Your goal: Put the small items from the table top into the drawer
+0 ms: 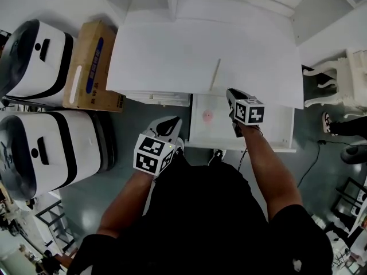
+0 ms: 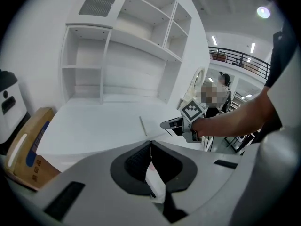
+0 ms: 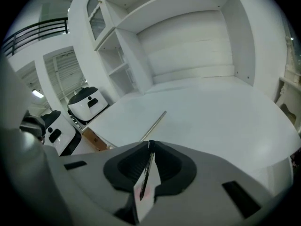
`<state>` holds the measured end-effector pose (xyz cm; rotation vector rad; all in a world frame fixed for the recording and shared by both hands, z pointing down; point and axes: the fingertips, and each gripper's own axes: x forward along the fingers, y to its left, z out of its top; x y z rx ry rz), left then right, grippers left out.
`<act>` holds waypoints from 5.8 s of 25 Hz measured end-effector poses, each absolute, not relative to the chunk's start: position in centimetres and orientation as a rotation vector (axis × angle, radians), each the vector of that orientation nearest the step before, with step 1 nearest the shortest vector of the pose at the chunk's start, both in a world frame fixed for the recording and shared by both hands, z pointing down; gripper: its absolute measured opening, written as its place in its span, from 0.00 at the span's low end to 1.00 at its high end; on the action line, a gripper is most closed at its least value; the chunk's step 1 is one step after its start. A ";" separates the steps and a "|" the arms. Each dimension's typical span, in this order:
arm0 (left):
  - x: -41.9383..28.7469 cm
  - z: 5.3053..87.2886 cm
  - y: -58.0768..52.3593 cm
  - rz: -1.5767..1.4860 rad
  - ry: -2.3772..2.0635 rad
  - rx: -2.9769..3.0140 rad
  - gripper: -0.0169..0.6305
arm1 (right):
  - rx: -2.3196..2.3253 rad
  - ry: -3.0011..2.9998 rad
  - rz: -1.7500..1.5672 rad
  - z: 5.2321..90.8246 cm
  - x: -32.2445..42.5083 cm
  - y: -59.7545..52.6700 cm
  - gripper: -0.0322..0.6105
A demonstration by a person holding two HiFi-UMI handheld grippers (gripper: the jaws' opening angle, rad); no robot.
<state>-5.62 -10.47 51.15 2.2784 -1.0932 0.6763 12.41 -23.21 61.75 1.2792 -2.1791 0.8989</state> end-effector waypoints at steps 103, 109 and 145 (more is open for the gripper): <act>-2.1 47.6 -10.1 0.649 -0.977 2.451 0.04 | 1.368 -2.434 0.960 48.2 14.6 -9.6 0.10; -2.3 47.8 -10.2 0.653 -0.989 2.437 0.04 | 1.365 -2.425 0.970 48.7 14.5 -9.7 0.10; -10.5 51.2 -9.4 0.664 -1.179 2.239 0.04 | 1.326 -2.109 0.852 63.2 6.8 -28.2 0.19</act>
